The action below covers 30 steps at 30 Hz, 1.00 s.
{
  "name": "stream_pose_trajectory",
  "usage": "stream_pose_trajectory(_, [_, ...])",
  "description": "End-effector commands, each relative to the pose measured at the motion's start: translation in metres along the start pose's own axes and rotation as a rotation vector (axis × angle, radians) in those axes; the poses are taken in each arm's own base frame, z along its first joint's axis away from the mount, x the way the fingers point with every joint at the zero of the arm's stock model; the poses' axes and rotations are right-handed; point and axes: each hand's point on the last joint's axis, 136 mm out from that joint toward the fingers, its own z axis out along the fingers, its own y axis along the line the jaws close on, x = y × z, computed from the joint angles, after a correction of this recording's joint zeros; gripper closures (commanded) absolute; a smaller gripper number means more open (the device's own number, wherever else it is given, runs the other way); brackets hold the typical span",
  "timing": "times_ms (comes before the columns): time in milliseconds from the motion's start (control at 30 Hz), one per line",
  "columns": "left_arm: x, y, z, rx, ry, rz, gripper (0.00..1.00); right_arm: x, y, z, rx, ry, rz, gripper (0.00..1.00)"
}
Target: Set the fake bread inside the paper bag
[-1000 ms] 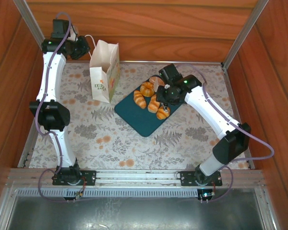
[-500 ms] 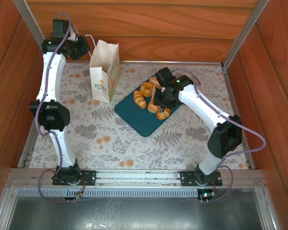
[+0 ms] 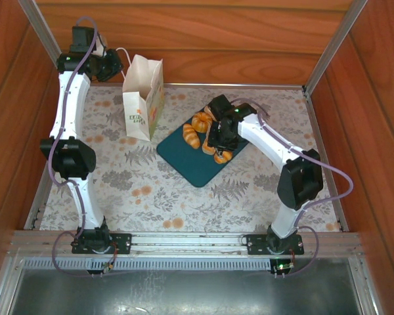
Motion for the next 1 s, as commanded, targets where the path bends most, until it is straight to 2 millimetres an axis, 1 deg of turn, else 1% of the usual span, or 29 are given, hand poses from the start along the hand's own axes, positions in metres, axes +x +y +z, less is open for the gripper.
stream_pose_trajectory(0, [-0.006, 0.003, 0.0, 0.011, -0.006, -0.008, 1.0, -0.005, 0.003, 0.003, -0.01, 0.006, 0.008, 0.49])
stream_pose_trajectory(300, [-0.006, 0.002, 0.001, 0.014, -0.007, -0.008, 1.0, -0.007, 0.008, 0.015, -0.014, 0.042, 0.003, 0.49])
stream_pose_trajectory(467, [-0.006, 0.003, 0.001, 0.013, -0.005, -0.011, 1.0, -0.007, 0.01, 0.018, -0.019, 0.057, 0.002, 0.52])
stream_pose_trajectory(700, [-0.007, 0.002, 0.0, 0.016, -0.009, -0.012, 1.0, -0.006, 0.01, 0.006, -0.038, 0.038, 0.007, 0.6])
stream_pose_trajectory(967, [-0.007, 0.002, 0.001, 0.014, -0.009, -0.01, 1.0, -0.009, 0.015, -0.023, -0.105, -0.032, 0.03, 0.63])
